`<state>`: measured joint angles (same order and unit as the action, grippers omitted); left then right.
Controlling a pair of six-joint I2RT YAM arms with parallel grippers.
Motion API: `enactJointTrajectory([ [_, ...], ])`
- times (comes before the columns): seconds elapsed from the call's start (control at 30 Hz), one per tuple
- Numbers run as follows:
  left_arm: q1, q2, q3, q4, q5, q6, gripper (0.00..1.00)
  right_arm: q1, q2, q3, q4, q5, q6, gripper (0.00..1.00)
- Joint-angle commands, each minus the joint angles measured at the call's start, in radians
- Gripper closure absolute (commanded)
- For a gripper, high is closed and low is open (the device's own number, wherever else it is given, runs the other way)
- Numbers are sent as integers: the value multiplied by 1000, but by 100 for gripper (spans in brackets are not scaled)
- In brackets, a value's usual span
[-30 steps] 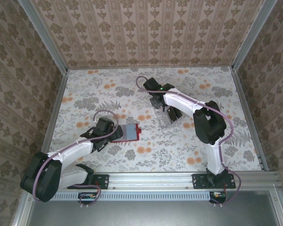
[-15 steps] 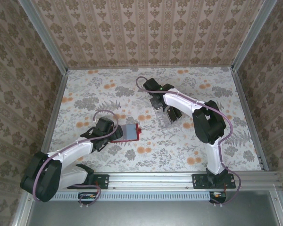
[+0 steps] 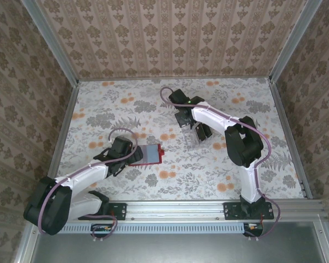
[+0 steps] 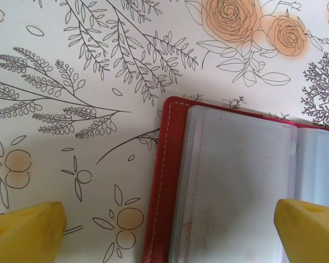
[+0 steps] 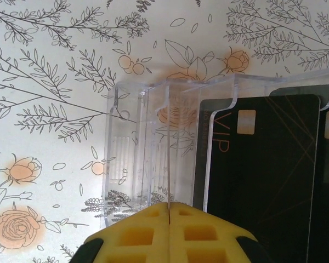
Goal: Put the credit cards into the card holder
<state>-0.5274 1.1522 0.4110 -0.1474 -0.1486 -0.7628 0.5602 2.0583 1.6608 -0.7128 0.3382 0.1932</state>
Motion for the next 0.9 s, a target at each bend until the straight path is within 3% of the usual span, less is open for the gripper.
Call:
enactJointTrajectory([
  [0.0,9,-9,8,3,10,22,0,-5,-21,26,-17,-41,6,100],
  [0.27,9,-31,12,-12,7,21,0,-5,-149,28,1,-164,51,100],
  [0.53,16,-82,33,-58,-6,17,0,46,-304,-90,119,-311,187,100],
  [0.87,101,-84,81,-137,-17,52,0,301,-300,-356,475,-357,500,100],
])
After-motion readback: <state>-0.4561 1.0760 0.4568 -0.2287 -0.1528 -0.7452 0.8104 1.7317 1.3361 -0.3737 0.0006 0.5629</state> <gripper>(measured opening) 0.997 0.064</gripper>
